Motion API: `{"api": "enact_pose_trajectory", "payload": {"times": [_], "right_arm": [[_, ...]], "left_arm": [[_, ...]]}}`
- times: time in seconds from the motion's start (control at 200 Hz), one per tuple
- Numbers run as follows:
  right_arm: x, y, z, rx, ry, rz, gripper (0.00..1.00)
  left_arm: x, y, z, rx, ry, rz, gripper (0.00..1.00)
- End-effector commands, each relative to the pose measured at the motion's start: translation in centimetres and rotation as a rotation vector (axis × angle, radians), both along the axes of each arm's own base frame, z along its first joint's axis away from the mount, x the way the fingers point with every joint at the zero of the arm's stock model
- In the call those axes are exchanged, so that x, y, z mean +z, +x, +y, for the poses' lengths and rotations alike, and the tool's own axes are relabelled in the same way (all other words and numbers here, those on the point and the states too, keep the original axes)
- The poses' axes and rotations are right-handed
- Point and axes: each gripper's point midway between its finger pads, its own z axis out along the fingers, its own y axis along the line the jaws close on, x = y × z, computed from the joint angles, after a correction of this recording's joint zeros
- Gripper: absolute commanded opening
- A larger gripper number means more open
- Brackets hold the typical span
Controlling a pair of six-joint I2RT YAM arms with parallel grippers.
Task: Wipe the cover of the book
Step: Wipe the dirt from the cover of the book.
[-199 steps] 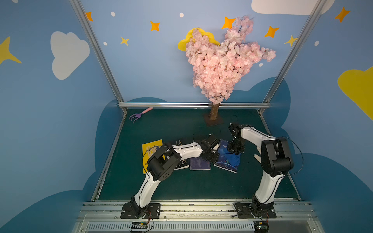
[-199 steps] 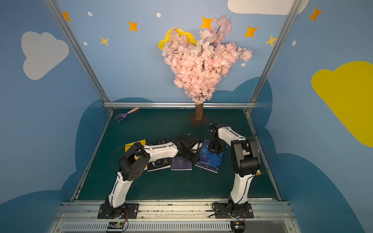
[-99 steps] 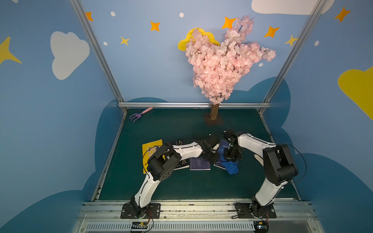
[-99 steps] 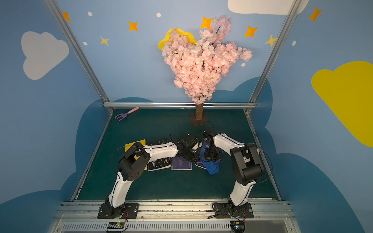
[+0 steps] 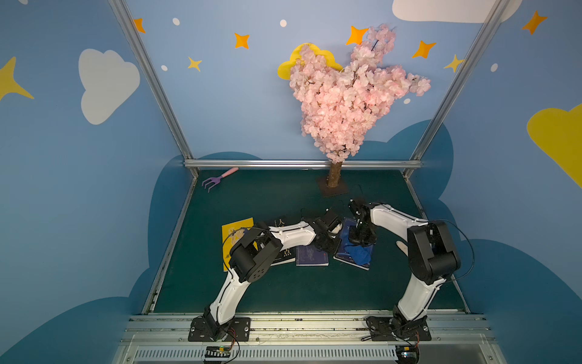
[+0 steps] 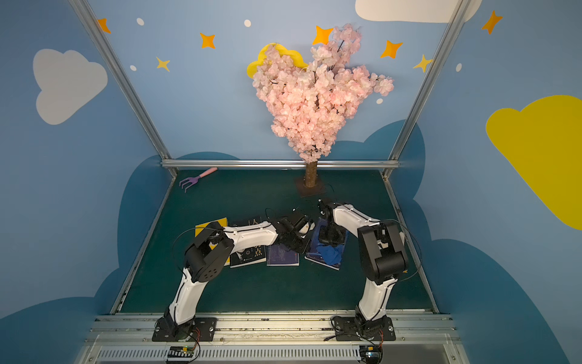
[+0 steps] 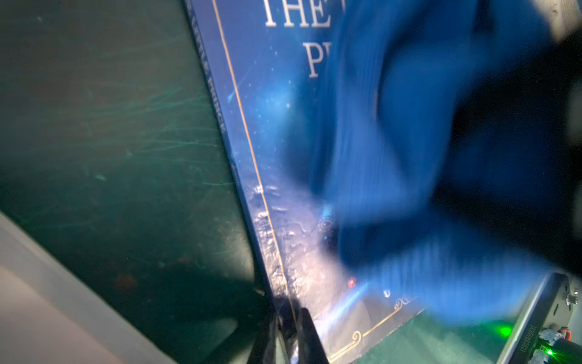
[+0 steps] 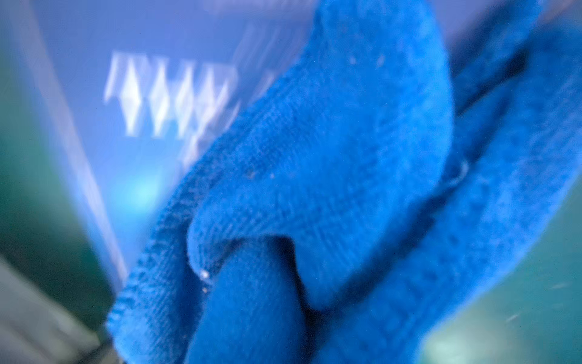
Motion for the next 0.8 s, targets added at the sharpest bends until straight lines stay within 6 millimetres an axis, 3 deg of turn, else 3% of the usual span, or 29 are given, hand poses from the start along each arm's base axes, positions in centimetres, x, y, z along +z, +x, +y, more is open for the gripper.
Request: {"api": "enact_pose_trajectory", "payload": {"times": [0.0,0.23,0.35,0.421,0.611,0.701,0.796], "right_arm": [[-2.5,-3.9,0.3,-0.006,0.004,0.111,0.0],[-1.3,-1.0,-3.8,-0.107,-0.014,0.096,0.0],[-0.2,-0.5,-5.6,-0.156,-0.025,0.076,0.0],[-0.1,-1.0,-4.8,-0.15,-0.011,0.067,0.0],[-2.2,-3.4,0.2,-0.032,-0.008,0.112,0.0],[-2.7,-3.3,-0.3,-0.036,-0.032,0.119,0.0],[-2.2,-3.0,-2.3,-0.081,-0.032,0.113,0.0]], "left_arm": [[-4.3,-3.4,2.3,-0.032,0.137,0.124,0.14],[-4.4,-3.9,2.0,-0.04,0.12,0.152,0.14],[-4.1,-3.6,2.1,-0.038,0.123,0.136,0.14],[-4.1,-3.6,2.1,-0.038,0.124,0.132,0.14],[-4.6,-3.7,2.1,-0.039,0.13,0.144,0.14],[-4.5,-3.8,2.0,-0.038,0.123,0.15,0.14],[-4.4,-3.8,2.0,-0.039,0.12,0.149,0.14]]}}
